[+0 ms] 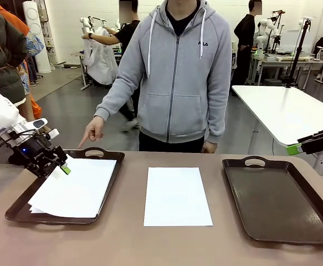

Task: Sort the A4 documents.
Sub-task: Place the A4 Paper in the designated Handle tray.

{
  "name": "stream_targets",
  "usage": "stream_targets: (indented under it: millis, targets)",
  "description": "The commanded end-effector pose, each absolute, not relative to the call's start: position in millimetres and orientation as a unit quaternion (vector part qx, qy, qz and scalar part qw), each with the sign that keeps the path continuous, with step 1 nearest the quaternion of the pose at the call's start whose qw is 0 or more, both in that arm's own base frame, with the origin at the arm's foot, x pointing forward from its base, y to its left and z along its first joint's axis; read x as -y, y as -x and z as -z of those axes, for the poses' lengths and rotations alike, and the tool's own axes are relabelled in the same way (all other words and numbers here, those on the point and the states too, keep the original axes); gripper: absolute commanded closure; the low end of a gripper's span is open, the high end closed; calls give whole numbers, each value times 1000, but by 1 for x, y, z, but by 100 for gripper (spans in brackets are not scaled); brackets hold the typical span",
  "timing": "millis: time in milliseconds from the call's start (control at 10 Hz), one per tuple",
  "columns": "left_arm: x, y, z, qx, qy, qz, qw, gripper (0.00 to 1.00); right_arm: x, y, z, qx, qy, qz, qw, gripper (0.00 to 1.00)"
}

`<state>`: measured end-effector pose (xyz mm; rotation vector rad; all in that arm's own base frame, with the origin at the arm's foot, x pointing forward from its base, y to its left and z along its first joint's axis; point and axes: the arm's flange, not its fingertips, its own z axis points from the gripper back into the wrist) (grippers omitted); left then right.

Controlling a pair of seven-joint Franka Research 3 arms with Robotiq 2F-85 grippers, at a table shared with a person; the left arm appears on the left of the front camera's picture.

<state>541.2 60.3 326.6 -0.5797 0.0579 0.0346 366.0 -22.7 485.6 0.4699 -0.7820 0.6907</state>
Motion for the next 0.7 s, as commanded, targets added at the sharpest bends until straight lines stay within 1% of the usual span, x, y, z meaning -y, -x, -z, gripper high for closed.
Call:
stream_targets:
  millis: [0,100,600]
  targets:
    - [-61,-542,-339,-32,266,-22,963,17,23,-370,-482,378,-234,-330,833,0]
    - [-62,-542,-341,-31,263,-21,964,0,23,-370,-482,378,-234,-330,833,0]
    - [-64,-542,-344,-26,257,-22,966,0,23,-370,-482,378,-234,-330,833,0]
